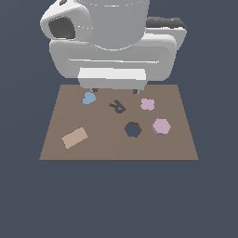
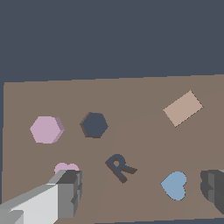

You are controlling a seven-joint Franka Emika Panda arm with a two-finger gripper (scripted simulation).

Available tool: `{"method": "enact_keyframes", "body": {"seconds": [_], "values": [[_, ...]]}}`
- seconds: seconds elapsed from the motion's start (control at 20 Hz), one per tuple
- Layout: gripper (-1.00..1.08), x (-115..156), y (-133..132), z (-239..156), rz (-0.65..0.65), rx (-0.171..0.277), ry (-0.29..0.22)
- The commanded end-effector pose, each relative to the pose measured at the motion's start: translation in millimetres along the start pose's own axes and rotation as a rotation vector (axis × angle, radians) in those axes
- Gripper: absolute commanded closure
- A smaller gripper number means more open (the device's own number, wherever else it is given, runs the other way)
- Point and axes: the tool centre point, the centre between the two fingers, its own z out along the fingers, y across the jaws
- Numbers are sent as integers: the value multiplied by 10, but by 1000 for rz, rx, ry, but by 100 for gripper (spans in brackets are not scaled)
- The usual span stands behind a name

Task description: Insert a designated object into the corresponding slot on a board.

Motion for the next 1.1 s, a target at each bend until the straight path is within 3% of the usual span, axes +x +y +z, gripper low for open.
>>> {"method": "enact_keyframes", "body": {"seconds": [0.0, 0.55, 1.05], "values": [[-92, 0, 0, 0, 0, 0, 0], [-92, 75, -67, 90, -92, 4, -3], [-92, 248, -290, 339, -348, 13, -10]]}}
